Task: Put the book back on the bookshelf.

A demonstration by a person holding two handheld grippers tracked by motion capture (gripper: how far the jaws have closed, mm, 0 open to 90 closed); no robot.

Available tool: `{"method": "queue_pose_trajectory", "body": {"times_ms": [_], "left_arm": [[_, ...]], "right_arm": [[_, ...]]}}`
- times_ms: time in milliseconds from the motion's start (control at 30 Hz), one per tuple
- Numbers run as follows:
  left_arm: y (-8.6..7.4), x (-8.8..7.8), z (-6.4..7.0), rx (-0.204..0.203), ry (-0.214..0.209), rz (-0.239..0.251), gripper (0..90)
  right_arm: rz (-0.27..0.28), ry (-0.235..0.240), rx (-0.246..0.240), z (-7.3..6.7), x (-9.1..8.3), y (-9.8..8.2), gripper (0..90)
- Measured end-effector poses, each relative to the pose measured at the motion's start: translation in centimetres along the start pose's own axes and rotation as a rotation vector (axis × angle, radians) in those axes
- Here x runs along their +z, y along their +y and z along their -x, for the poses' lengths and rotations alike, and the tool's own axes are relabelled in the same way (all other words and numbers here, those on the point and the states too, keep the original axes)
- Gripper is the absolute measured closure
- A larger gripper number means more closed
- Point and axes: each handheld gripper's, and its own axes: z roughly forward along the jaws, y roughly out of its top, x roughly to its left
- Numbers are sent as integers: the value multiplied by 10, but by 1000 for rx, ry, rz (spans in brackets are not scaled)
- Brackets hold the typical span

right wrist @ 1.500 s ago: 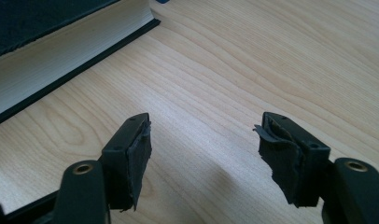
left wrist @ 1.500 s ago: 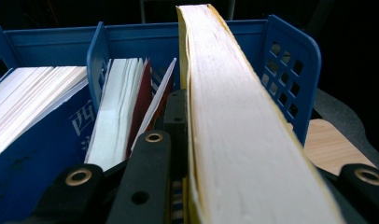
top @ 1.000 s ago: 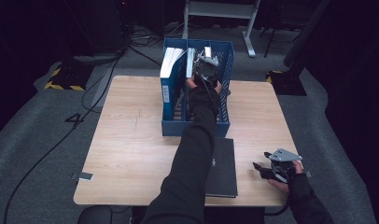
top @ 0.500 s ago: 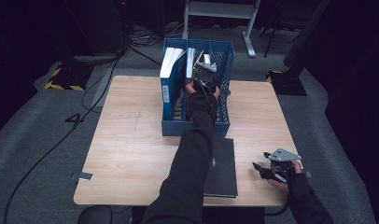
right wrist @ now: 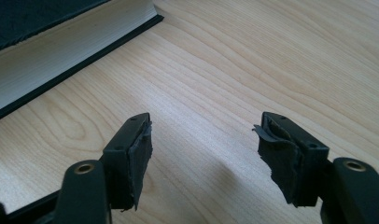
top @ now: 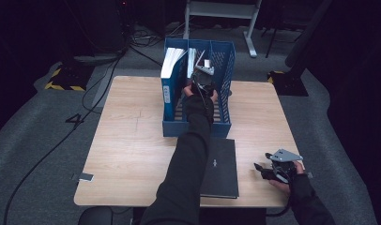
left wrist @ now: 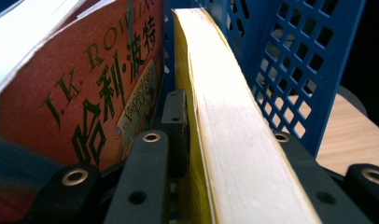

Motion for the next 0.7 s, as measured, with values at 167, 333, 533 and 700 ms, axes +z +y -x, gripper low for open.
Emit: {"method": "queue_pose_trajectory", "body": {"times_ms": [167,333,533,700], "left_arm": [[-4,-5,-4,41,-31,-13,712],[-8,-10,-6,45,-53,-24,707],[-8,-12,-9,61,-82,-37,678],[-11,-15,-9,84,-134,-46,578]], "right_arm": [[1,0,3,0,0,0,356],[-4,1,3,-1,1,0,357],[-7,1,2,-2,2,0,357],[-9,3,5,0,2,0,356]]}}
